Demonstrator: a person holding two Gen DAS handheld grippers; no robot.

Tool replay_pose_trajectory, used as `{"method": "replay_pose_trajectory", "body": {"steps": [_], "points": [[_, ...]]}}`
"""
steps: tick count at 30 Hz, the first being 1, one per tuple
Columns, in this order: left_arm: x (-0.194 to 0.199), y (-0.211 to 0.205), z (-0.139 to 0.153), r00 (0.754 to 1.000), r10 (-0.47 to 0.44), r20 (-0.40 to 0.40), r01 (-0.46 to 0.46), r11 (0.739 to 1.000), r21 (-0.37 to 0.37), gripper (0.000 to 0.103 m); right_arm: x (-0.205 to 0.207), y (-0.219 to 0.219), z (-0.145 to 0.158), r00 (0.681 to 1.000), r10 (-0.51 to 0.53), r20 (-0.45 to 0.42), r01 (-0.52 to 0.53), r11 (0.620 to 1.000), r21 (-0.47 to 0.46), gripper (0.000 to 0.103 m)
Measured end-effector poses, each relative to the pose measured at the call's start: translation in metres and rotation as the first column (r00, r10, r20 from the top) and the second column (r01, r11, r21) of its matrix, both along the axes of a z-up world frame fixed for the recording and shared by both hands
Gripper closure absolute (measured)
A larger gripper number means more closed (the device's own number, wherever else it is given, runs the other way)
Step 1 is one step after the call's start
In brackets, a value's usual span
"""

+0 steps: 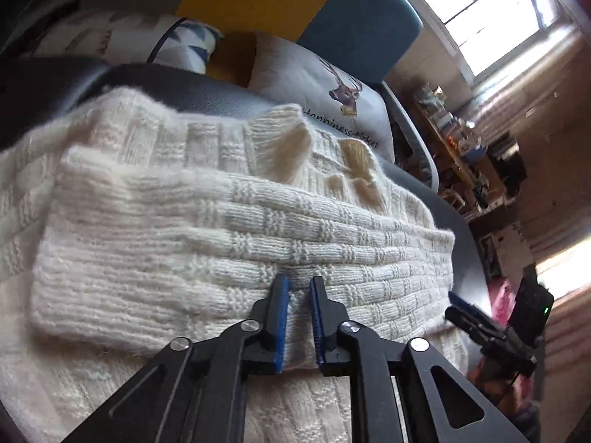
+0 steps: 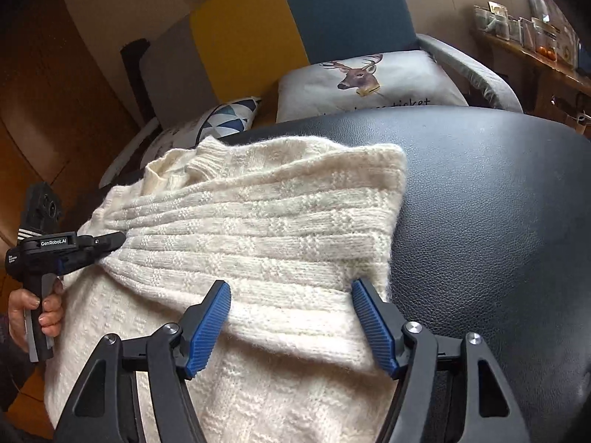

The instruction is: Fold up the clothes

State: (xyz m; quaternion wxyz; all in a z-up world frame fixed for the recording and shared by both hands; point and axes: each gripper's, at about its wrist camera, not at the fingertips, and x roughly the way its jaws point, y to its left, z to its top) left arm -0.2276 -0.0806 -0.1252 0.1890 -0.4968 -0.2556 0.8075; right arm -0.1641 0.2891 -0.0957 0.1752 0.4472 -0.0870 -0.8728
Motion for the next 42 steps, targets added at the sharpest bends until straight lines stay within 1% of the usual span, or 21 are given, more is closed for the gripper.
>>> {"method": "replay_pose_trajectory", "body": {"steps": [2, 5, 6, 9, 10, 11, 14, 16, 18, 20, 23, 26, 27, 30, 33, 35, 36, 38, 39, 40, 42], "points": [[0.0, -0.01, -0.011, 0.999, 0.036, 0.025, -0.037, 0.998, 0.054, 0.096, 0.001, -0.003, 0.001, 1.0, -0.007, -0.013, 0.007, 1.0, 0.022, 0.032], [0.01, -0.018, -0.008, 0.994, 0.094, 0.054, -0.099, 0.989, 0.105, 0.096, 0.003, -0.01, 0.008, 1.0, -0.03, -0.001, 0.03, 0.997, 0.065, 0.032], [0.015, -0.022, -0.005, 0.991, 0.116, 0.062, -0.123, 0.984, 0.125, 0.092, 0.006, -0.017, 0.014, 0.999, -0.037, -0.007, 0.038, 0.997, 0.061, 0.032], [0.049, -0.049, 0.01, 0.98, 0.193, 0.048, -0.199, 0.956, 0.217, 0.054, 0.018, -0.037, 0.032, 0.998, -0.06, -0.025, 0.061, 0.997, 0.049, 0.031], [0.062, -0.061, 0.015, 0.975, 0.218, 0.04, -0.221, 0.944, 0.246, 0.049, 0.022, -0.044, 0.038, 0.998, -0.062, -0.032, 0.063, 0.997, 0.042, 0.03], [0.078, -0.077, 0.018, 0.967, 0.251, 0.039, -0.252, 0.93, 0.268, 0.049, 0.028, -0.058, 0.041, 0.999, -0.036, -0.041, 0.037, 0.999, 0.023, 0.029], [0.132, -0.143, 0.024, 0.916, 0.399, 0.036, -0.391, 0.87, 0.3, 0.049, 0.044, -0.102, 0.045, 0.997, 0.046, -0.06, -0.047, 0.999, -0.006, 0.028], [0.176, -0.201, 0.024, 0.844, 0.535, 0.049, -0.523, 0.798, 0.298, 0.049, 0.051, -0.132, 0.041, 0.993, 0.094, -0.066, -0.094, 0.996, 0.001, 0.028], [0.221, -0.262, 0.02, 0.737, 0.672, 0.072, -0.663, 0.698, 0.271, 0.049, 0.052, -0.161, 0.037, 0.989, 0.132, -0.063, -0.131, 0.991, 0.017, 0.028], [0.264, -0.32, 0.014, 0.615, 0.782, 0.105, -0.777, 0.578, 0.25, 0.049, 0.048, -0.188, 0.034, 0.984, 0.168, -0.066, -0.165, 0.985, 0.048, 0.028], [0.313, -0.389, -0.002, 0.439, 0.881, 0.176, -0.887, 0.394, 0.239, 0.049, 0.031, -0.225, 0.035, 0.97, 0.221, -0.097, -0.206, 0.967, 0.148, 0.028], [0.334, -0.431, -0.018, 0.361, 0.903, 0.233, -0.919, 0.301, 0.254, 0.049, 0.004, -0.253, 0.034, 0.967, 0.234, -0.096, -0.209, 0.954, 0.217, 0.028], [0.336, -0.439, -0.023, 0.349, 0.903, 0.25, -0.921, 0.281, 0.269, 0.049, -0.005, -0.26, 0.032, 0.968, 0.234, -0.091, -0.208, 0.95, 0.233, 0.028], [0.33, -0.451, -0.028, 0.353, 0.899, 0.261, -0.914, 0.271, 0.302, 0.049, -0.026, -0.278, 0.019, 0.972, 0.229, -0.052, -0.204, 0.931, 0.302, 0.028], [0.32, -0.458, -0.028, 0.342, 0.902, 0.265, -0.919, 0.261, 0.297, 0.048, -0.033, -0.281, -0.002, 0.981, 0.196, -0.003, -0.186, 0.935, 0.301, 0.024], [0.314, -0.462, -0.028, 0.333, 0.904, 0.268, -0.924, 0.257, 0.283, 0.049, -0.031, -0.279, -0.006, 0.98, 0.197, -0.016, -0.184, 0.937, 0.298, 0.024], [0.312, -0.465, -0.028, 0.326, 0.905, 0.273, -0.931, 0.257, 0.261, 0.054, -0.031, -0.279, -0.006, 0.98, 0.198, -0.016, -0.184, 0.937, 0.298, 0.024], [0.306, -0.469, -0.027, 0.317, 0.907, 0.278, -0.94, 0.26, 0.221, 0.073, -0.03, -0.278, -0.006, 0.98, 0.199, -0.016, -0.186, 0.937, 0.297, 0.024], [0.302, -0.464, -0.019, 0.337, 0.905, 0.261, -0.931, 0.28, 0.233, 0.09, -0.03, -0.278, -0.006, 0.98, 0.2, -0.016, -0.187, 0.937, 0.296, 0.024], [0.298, -0.46, -0.012, 0.357, 0.902, 0.244, -0.922, 0.299, 0.244, 0.095, -0.03, -0.278, -0.006, 0.979, 0.201, -0.016, -0.187, 0.937, 0.295, 0.024], [0.29, -0.45, 0.003, 0.396, 0.894, 0.208, -0.903, 0.338, 0.265, 0.095, -0.03, -0.278, -0.006, 0.979, 0.202, -0.016, -0.189, 0.937, 0.294, 0.024]]}}
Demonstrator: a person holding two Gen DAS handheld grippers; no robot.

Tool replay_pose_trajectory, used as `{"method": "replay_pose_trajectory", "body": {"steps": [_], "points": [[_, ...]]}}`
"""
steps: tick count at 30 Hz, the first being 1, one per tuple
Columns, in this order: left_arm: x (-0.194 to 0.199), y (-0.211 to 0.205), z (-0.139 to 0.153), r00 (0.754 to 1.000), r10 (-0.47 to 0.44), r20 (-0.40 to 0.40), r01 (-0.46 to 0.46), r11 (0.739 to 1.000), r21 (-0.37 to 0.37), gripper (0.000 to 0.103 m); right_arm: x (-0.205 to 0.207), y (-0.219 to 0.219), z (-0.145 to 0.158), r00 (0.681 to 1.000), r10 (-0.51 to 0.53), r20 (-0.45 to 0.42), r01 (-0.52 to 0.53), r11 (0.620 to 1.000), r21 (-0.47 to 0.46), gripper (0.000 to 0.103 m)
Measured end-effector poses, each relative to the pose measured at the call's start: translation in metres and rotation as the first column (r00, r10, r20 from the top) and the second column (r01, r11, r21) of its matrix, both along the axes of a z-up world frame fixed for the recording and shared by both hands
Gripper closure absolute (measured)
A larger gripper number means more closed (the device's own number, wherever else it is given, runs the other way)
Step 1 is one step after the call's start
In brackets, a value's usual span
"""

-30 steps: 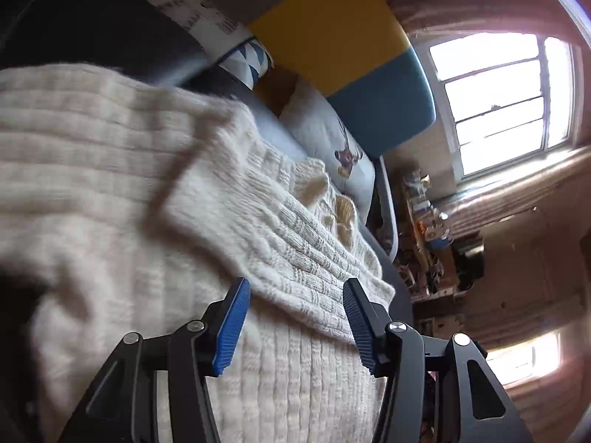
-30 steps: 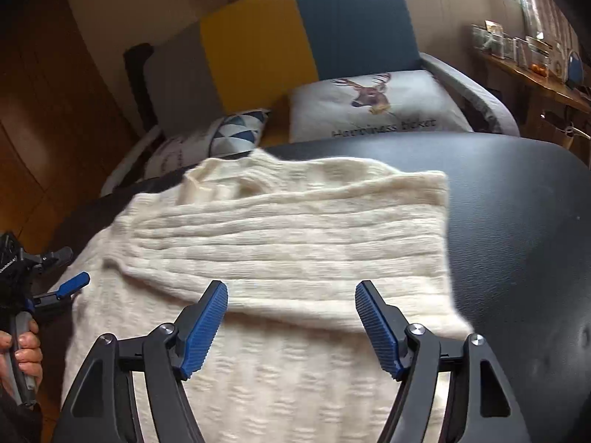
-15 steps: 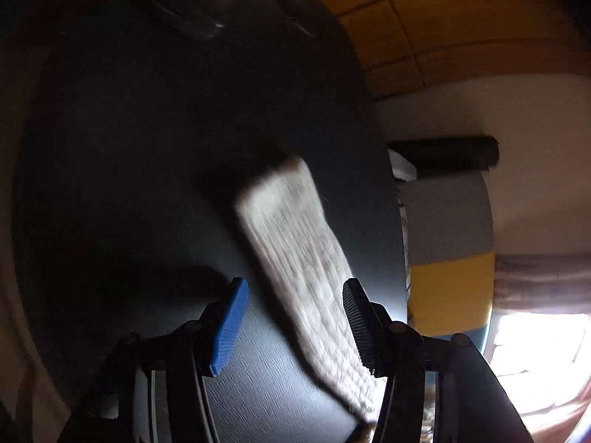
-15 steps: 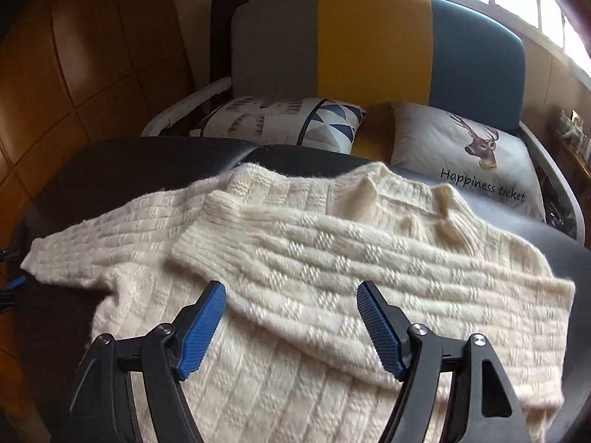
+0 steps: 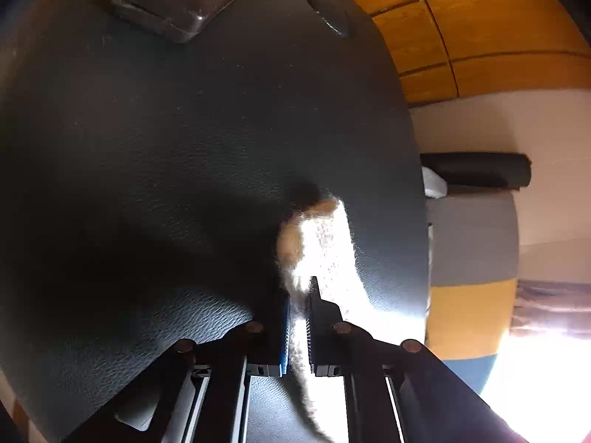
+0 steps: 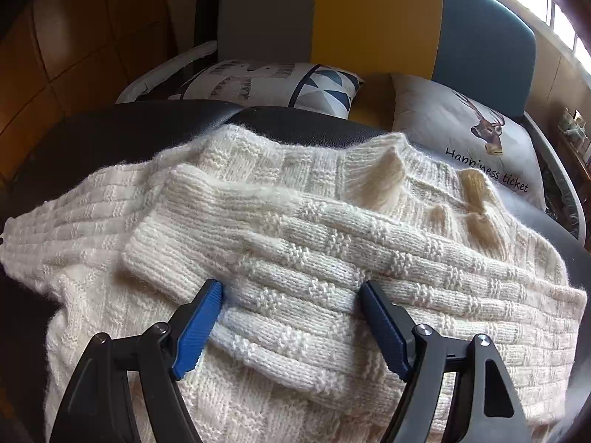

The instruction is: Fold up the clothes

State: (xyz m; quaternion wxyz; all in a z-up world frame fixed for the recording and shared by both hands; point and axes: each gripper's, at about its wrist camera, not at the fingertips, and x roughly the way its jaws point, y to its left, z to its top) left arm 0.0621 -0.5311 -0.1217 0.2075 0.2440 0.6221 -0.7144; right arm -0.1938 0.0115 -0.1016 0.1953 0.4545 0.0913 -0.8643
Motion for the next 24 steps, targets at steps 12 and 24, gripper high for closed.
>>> {"method": "replay_pose_trajectory", "body": {"steps": [12, 24], "points": [[-0.076, 0.1, 0.115, 0.916, -0.336, -0.22, 0.302, 0.937, -0.177, 0.095, 0.002, 0.004, 0.0, 1.0, 0.01, -0.003, -0.01, 1.0, -0.018, 0.023], [-0.226, 0.297, 0.142, 0.698, -0.688, -0.198, 0.662, 0.726, -0.189, 0.095, 0.004, 0.014, 0.0, 0.999, 0.029, -0.015, -0.03, 0.996, -0.083, 0.022]]}}
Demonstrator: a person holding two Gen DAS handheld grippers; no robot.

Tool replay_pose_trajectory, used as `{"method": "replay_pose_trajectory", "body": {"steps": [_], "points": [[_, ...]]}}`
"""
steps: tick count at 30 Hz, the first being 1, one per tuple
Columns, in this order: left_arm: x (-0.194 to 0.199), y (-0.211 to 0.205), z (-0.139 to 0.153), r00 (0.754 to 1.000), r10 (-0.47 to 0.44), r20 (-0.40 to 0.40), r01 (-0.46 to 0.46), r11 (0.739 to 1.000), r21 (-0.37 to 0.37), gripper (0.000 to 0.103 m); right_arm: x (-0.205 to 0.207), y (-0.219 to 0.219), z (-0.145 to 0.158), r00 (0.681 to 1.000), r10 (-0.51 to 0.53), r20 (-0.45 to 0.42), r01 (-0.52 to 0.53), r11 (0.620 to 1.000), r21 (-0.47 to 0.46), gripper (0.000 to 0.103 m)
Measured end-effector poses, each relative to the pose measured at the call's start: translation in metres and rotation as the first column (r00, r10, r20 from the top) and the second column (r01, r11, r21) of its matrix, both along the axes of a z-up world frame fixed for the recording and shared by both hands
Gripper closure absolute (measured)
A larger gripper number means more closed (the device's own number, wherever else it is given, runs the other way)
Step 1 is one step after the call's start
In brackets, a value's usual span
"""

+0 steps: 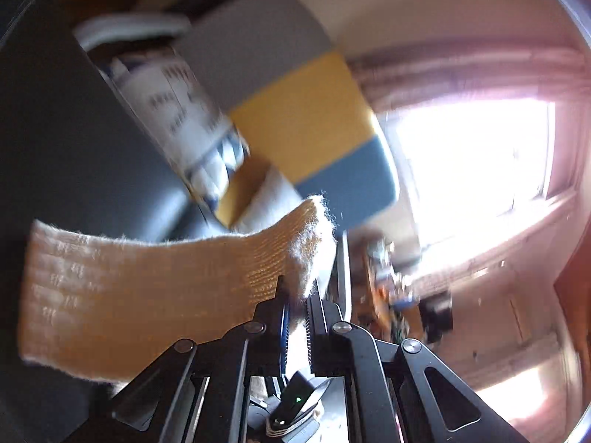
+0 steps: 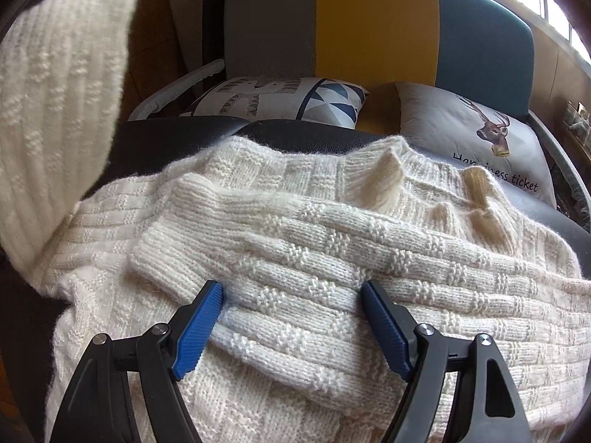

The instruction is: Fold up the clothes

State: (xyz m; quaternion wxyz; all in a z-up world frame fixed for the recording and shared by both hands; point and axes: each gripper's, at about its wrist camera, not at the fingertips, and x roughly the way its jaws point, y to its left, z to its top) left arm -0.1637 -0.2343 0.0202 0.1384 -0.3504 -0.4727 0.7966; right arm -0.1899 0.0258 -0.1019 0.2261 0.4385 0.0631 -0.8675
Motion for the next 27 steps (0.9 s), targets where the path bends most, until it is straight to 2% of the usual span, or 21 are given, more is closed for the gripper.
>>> {"method": "replay_pose_trajectory", "body": {"steps": [2, 6, 11, 14, 15, 18, 19, 22, 23, 25, 26, 27], "points": [[-0.021, 0.034, -0.014, 0.998, -0.053, 0.044, 0.053, 0.999, -0.004, 0.095, 0.0, 0.002, 0.0, 1.0, 0.004, 0.002, -0.004, 1.0, -0.016, 0.022], [-0.03, 0.077, -0.052, 0.984, -0.116, 0.137, 0.12, 0.992, -0.023, 0.095, 0.0, 0.007, 0.001, 1.0, 0.024, 0.004, -0.024, 0.999, -0.04, 0.022], [-0.03, 0.098, -0.094, 0.96, -0.143, 0.243, 0.155, 0.987, -0.033, 0.095, 0.001, 0.014, 0.005, 0.997, 0.076, 0.014, -0.075, 0.994, -0.073, 0.022], [-0.03, 0.099, -0.103, 0.951, -0.168, 0.259, 0.176, 0.984, -0.009, 0.094, 0.0, 0.028, 0.012, 0.993, 0.102, 0.064, -0.091, 0.983, -0.16, 0.023], [-0.028, 0.098, -0.103, 0.949, -0.17, 0.264, 0.176, 0.984, 0.001, 0.088, 0.0, 0.035, 0.014, 0.991, 0.106, 0.086, -0.087, 0.975, -0.203, 0.023], [-0.014, 0.081, -0.103, 0.957, -0.159, 0.242, 0.153, 0.987, 0.043, 0.077, -0.005, 0.056, 0.011, 0.978, 0.087, 0.191, -0.008, 0.925, -0.381, 0.023], [-0.009, 0.076, -0.103, 0.96, -0.155, 0.234, 0.145, 0.988, 0.058, 0.072, -0.008, 0.063, 0.009, 0.971, 0.072, 0.228, 0.036, 0.898, -0.439, 0.023], [0.006, 0.06, -0.103, 0.967, -0.141, 0.212, 0.122, 0.987, 0.1, 0.067, -0.016, 0.07, 0.002, 0.94, 0.058, 0.335, 0.154, 0.805, -0.573, 0.025], [0.011, 0.054, -0.103, 0.969, -0.136, 0.205, 0.115, 0.987, 0.115, 0.065, -0.019, 0.072, -0.001, 0.927, 0.059, 0.37, 0.194, 0.77, -0.608, 0.03], [0.02, 0.044, -0.103, 0.973, -0.127, 0.191, 0.1, 0.985, 0.143, 0.061, -0.023, 0.071, -0.008, 0.906, 0.059, 0.42, 0.248, 0.728, -0.639, 0.042], [0.025, 0.038, -0.103, 0.975, -0.122, 0.184, 0.093, 0.983, 0.158, 0.059, -0.024, 0.071, -0.011, 0.897, 0.057, 0.439, 0.272, 0.711, -0.649, 0.045], [0.03, 0.033, -0.103, 0.977, -0.116, 0.177, 0.086, 0.981, 0.172, 0.056, -0.023, 0.069, -0.01, 0.896, 0.045, 0.441, 0.278, 0.718, -0.638, 0.046]]}}
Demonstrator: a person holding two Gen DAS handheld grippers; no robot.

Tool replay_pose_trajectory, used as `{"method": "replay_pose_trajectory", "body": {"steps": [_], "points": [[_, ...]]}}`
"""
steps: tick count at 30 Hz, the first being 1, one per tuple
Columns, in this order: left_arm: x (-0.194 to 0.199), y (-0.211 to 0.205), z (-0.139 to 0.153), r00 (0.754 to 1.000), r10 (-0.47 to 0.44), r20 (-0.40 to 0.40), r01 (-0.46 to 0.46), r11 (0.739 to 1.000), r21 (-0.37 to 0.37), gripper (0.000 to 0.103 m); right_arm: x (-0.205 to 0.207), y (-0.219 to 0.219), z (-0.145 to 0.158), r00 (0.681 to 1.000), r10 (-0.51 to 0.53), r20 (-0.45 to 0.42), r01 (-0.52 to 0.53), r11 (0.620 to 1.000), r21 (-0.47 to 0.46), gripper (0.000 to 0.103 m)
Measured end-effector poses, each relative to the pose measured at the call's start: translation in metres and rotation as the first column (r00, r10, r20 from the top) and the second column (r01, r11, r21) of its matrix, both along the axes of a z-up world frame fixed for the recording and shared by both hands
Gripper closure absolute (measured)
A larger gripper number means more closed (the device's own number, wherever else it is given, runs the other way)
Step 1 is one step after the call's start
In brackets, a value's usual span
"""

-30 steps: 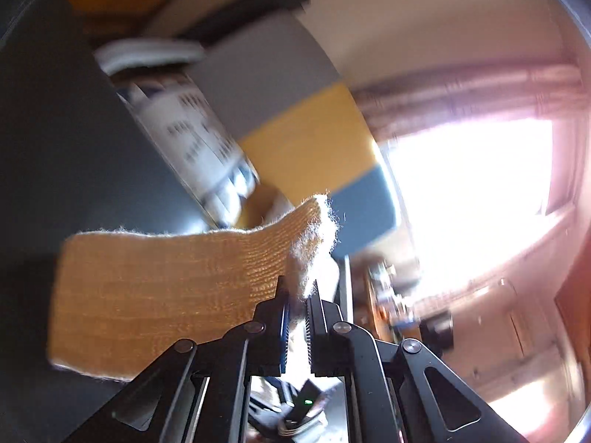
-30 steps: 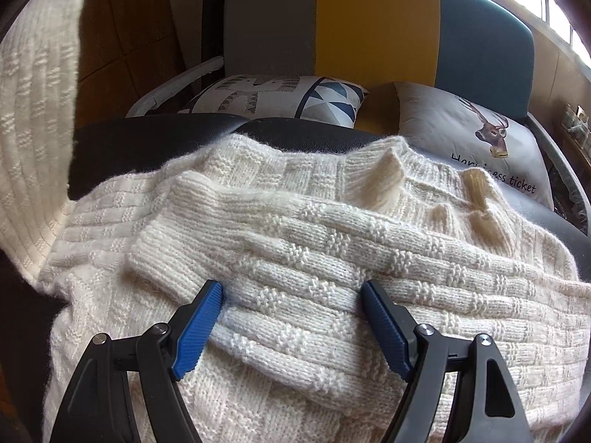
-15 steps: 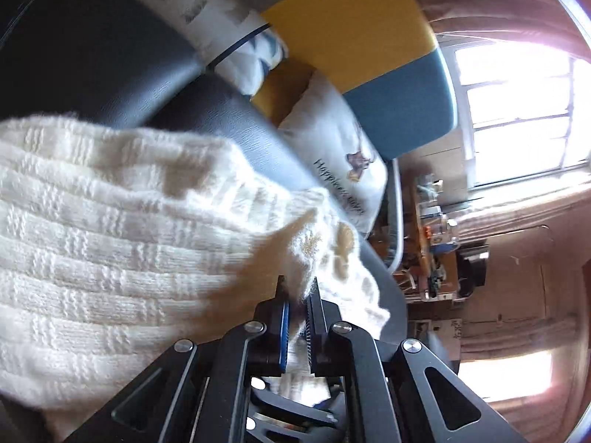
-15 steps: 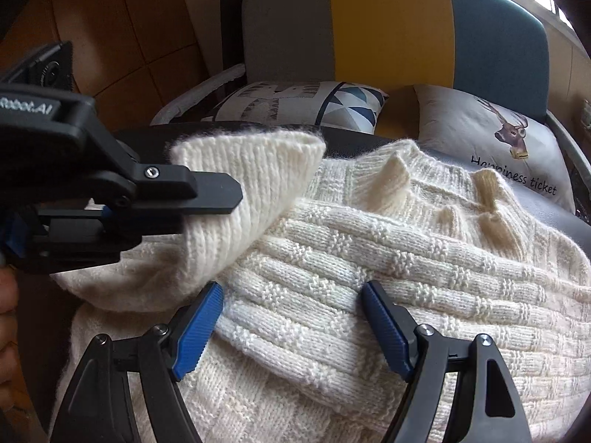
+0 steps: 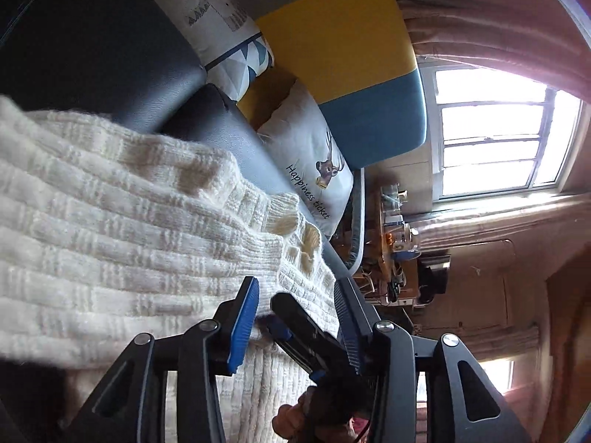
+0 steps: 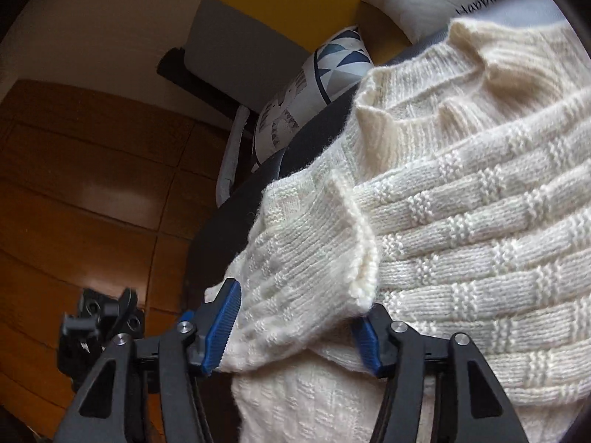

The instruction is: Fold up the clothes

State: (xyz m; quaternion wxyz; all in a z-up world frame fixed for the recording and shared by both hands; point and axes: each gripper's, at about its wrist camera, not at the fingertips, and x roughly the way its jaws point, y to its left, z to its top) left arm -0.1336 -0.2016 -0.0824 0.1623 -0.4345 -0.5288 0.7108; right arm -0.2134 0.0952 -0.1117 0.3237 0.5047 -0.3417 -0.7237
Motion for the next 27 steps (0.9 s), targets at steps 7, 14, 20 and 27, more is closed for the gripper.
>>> {"method": "replay_pose_trajectory", "body": {"steps": [7, 14, 20, 27], "points": [[0.056, -0.047, -0.013, 0.995, 0.099, -0.011, -0.097, 0.99, 0.103, 0.052, 0.005, -0.01, 0.005, 0.999, -0.046, 0.01, 0.045, 0.994, 0.097, 0.048], [0.111, -0.079, -0.042, 0.972, 0.235, 0.025, -0.235, 0.95, 0.208, 0.049, 0.009, -0.026, 0.025, 0.998, -0.063, -0.021, 0.066, 0.979, 0.19, 0.097], [0.115, -0.082, -0.06, 0.952, 0.3, 0.056, -0.298, 0.874, 0.384, 0.046, 0.007, -0.064, 0.102, 0.978, 0.057, -0.2, -0.002, 0.964, 0.264, 0.097], [0.087, -0.054, -0.063, 0.94, 0.332, 0.072, -0.324, 0.811, 0.488, 0.034, 0.004, -0.108, 0.192, 0.898, 0.209, -0.386, -0.061, 0.93, 0.362, 0.097]]}}
